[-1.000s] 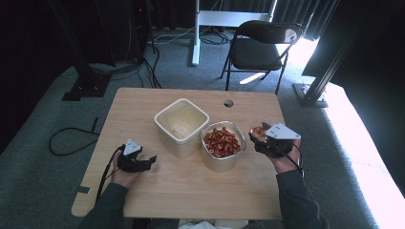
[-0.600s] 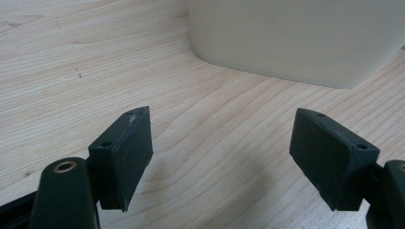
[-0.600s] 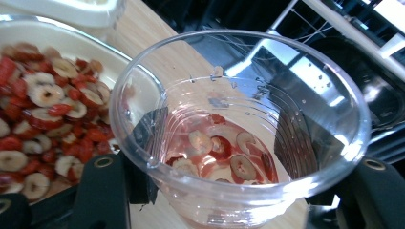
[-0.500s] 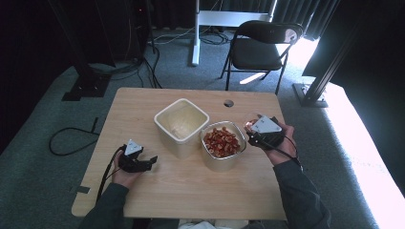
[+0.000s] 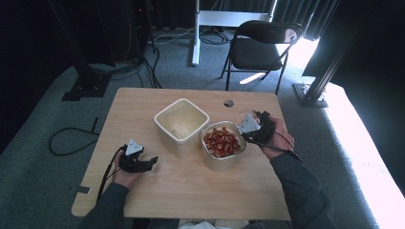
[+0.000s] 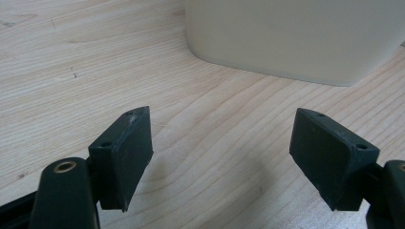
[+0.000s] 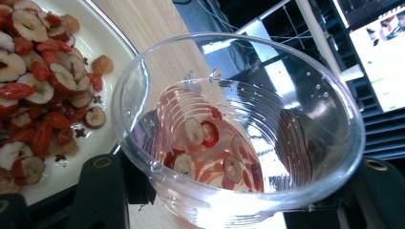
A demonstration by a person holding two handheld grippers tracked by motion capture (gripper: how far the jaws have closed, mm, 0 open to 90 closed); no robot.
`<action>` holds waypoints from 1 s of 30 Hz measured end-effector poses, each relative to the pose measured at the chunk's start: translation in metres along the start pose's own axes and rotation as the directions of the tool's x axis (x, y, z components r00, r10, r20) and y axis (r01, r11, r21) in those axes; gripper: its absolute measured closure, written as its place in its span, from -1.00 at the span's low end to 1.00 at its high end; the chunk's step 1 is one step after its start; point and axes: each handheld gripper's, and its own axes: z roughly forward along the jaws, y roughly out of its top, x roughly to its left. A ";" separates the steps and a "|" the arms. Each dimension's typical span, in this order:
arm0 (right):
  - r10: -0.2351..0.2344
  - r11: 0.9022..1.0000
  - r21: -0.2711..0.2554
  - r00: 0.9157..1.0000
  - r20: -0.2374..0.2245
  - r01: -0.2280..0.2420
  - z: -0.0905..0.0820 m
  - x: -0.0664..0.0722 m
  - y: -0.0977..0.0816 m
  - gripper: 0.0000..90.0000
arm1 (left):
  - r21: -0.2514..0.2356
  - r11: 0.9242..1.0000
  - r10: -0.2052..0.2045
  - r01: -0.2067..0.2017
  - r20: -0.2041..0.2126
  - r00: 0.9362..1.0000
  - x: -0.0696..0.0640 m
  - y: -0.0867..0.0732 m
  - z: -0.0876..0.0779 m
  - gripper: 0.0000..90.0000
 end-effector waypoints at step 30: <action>-0.550 0.831 0.212 0.816 0.178 0.514 0.007 0.027 0.026 -0.19 | -0.002 1.000 0.007 -0.007 0.003 1.000 0.000 0.000 0.000 -0.48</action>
